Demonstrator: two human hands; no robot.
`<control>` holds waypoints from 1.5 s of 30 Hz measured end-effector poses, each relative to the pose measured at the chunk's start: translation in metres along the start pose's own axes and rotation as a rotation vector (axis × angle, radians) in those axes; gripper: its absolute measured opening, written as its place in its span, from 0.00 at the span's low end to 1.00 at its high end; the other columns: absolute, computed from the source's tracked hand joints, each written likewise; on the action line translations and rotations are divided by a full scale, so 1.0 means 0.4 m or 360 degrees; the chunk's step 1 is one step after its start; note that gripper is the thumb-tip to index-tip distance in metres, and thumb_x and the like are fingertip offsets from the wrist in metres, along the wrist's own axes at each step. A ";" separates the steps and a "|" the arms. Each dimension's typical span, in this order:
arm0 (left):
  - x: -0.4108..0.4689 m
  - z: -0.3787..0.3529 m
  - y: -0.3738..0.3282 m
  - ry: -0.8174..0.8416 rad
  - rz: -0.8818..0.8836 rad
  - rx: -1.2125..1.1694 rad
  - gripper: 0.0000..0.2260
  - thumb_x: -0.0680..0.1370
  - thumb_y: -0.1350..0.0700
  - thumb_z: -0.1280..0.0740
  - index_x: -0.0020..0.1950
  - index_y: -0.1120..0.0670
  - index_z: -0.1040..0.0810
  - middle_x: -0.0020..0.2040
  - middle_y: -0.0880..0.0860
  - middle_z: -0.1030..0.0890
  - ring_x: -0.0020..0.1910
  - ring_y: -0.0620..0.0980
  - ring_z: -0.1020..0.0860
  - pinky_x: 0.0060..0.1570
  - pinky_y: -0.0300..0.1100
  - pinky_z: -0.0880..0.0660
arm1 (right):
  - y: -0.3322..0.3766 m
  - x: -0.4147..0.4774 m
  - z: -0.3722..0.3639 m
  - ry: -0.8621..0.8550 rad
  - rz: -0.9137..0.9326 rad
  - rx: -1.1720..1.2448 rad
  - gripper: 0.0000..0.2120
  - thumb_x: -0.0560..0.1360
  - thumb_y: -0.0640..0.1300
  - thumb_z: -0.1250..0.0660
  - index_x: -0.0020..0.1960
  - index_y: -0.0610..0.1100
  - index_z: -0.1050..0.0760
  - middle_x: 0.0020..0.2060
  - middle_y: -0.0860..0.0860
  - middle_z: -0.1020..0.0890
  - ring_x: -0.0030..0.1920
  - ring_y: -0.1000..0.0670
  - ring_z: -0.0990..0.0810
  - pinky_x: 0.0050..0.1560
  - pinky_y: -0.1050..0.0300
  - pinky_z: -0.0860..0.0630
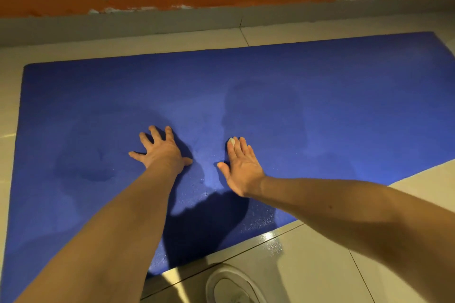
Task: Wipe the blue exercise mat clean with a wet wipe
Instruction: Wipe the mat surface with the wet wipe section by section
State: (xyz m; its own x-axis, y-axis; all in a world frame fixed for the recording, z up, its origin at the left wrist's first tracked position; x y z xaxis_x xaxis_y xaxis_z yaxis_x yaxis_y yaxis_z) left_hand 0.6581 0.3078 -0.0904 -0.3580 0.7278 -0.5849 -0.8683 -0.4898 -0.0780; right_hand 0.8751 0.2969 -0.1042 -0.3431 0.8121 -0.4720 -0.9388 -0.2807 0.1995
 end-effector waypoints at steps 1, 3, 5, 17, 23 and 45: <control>0.001 -0.001 -0.001 0.0000 0.0000 -0.0003 0.53 0.71 0.35 0.27 0.82 0.44 0.60 0.81 0.53 0.63 0.79 0.62 0.62 0.71 0.74 0.51 | 0.017 -0.003 -0.012 -0.0034 0.0061 0.0032 0.36 0.85 0.61 0.57 0.83 0.39 0.61 0.82 0.44 0.59 0.81 0.43 0.65 0.81 0.46 0.62; 0.004 -0.004 0.000 -0.0011 0.0006 -0.0002 0.53 0.71 0.35 0.27 0.82 0.44 0.60 0.81 0.53 0.63 0.79 0.62 0.62 0.71 0.74 0.51 | 0.056 -0.012 -0.044 -0.0068 0.0241 0.0062 0.39 0.80 0.64 0.62 0.83 0.40 0.58 0.83 0.45 0.58 0.81 0.44 0.65 0.81 0.45 0.61; 0.005 -0.005 0.001 -0.0019 0.0018 0.0010 0.53 0.70 0.34 0.26 0.81 0.43 0.60 0.81 0.53 0.63 0.79 0.62 0.62 0.71 0.74 0.50 | 0.072 -0.012 -0.064 -0.0077 0.0357 -0.0005 0.40 0.78 0.65 0.63 0.83 0.43 0.56 0.83 0.48 0.57 0.81 0.45 0.65 0.80 0.46 0.66; 0.016 -0.009 -0.001 -0.0002 0.0027 -0.0007 0.53 0.70 0.35 0.26 0.81 0.42 0.61 0.81 0.52 0.63 0.79 0.62 0.63 0.71 0.74 0.53 | -0.143 0.164 0.095 -0.0071 -0.0378 -0.0120 0.37 0.85 0.61 0.58 0.82 0.38 0.63 0.82 0.42 0.60 0.82 0.41 0.63 0.81 0.44 0.61; 0.019 -0.012 0.001 -0.0029 0.0042 0.0014 0.53 0.70 0.34 0.26 0.81 0.42 0.60 0.81 0.53 0.62 0.79 0.61 0.62 0.72 0.73 0.51 | 0.075 0.083 -0.026 -0.0085 0.0411 -0.0078 0.35 0.84 0.59 0.56 0.83 0.39 0.58 0.83 0.44 0.56 0.82 0.44 0.62 0.81 0.46 0.60; 0.019 0.023 -0.006 -0.0026 0.0004 0.0199 0.49 0.72 0.31 0.31 0.82 0.47 0.56 0.81 0.58 0.55 0.79 0.65 0.53 0.75 0.67 0.52 | -0.035 0.208 0.061 -0.0159 0.0547 -0.0233 0.35 0.85 0.60 0.54 0.83 0.41 0.57 0.83 0.47 0.54 0.82 0.47 0.59 0.81 0.49 0.63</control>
State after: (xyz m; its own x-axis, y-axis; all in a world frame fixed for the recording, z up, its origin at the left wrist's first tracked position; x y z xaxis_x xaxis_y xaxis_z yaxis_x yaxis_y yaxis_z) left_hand 0.6545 0.3190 -0.0875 -0.3650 0.7348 -0.5718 -0.9030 -0.4290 0.0251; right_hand 0.8605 0.3807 -0.1254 -0.6409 0.7015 -0.3117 -0.7662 -0.6095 0.2035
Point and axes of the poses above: each hand's wrist, its own x-axis towards the middle knuckle, its own z-axis out of the back of the hand, y = z × x, the point moved 3 cm from there along x, towards the middle knuckle
